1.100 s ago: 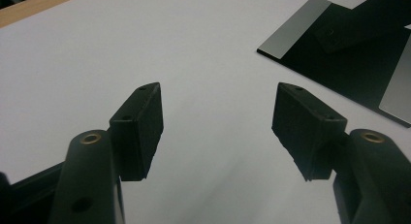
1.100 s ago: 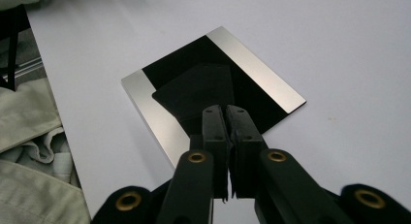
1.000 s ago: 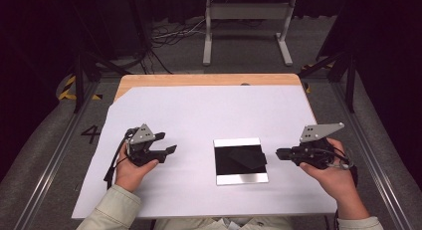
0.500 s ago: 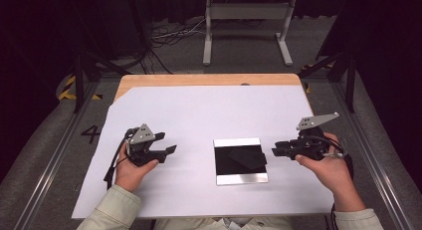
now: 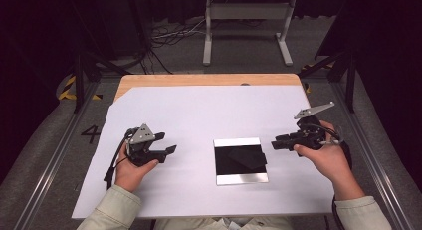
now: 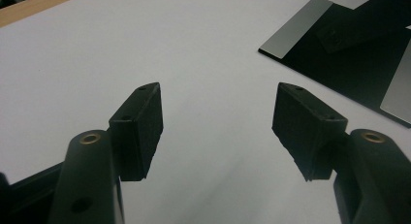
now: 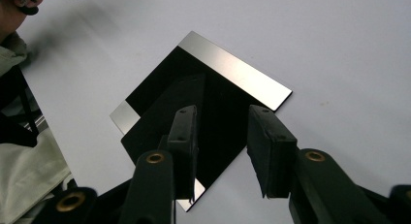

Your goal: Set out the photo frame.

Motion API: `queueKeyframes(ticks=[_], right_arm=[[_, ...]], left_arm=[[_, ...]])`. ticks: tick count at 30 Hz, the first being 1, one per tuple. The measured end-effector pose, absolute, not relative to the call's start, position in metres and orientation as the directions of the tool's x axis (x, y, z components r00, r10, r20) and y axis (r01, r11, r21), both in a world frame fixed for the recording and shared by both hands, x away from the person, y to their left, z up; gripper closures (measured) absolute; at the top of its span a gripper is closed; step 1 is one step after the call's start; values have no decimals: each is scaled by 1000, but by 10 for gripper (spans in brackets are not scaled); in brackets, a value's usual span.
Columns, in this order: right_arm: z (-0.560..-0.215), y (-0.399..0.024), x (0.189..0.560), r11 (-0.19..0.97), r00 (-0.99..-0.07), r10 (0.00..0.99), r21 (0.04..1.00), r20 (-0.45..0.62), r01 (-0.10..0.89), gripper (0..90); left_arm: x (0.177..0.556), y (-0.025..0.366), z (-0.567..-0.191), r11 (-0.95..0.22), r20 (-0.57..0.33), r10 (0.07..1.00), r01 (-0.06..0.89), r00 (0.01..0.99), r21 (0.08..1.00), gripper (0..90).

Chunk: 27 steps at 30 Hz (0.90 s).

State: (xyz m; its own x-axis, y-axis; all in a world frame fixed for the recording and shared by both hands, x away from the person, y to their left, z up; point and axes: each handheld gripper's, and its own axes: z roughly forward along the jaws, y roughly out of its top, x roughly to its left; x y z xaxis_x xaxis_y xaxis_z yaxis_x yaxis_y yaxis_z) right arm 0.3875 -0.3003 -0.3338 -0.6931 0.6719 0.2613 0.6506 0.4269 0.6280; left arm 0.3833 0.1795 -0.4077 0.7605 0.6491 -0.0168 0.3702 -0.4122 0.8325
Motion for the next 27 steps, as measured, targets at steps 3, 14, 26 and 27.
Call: queueKeyframes(ticks=[3,14,26,27], right_arm=[[-334,-301,391,409,-673,681,612,289,677,646],[-340,-297,402,324,-575,700,531,422,783,634],[-349,-292,410,237,-475,714,460,515,856,595],[-350,-291,410,236,-471,715,455,517,859,591]], left_arm=[[383,180,-408,-415,-15,651,372,759,830,361],[382,180,-408,-415,-17,650,373,760,830,360],[382,181,-409,-406,-24,655,378,755,832,357],[381,181,-409,-407,-22,655,377,755,832,357]])
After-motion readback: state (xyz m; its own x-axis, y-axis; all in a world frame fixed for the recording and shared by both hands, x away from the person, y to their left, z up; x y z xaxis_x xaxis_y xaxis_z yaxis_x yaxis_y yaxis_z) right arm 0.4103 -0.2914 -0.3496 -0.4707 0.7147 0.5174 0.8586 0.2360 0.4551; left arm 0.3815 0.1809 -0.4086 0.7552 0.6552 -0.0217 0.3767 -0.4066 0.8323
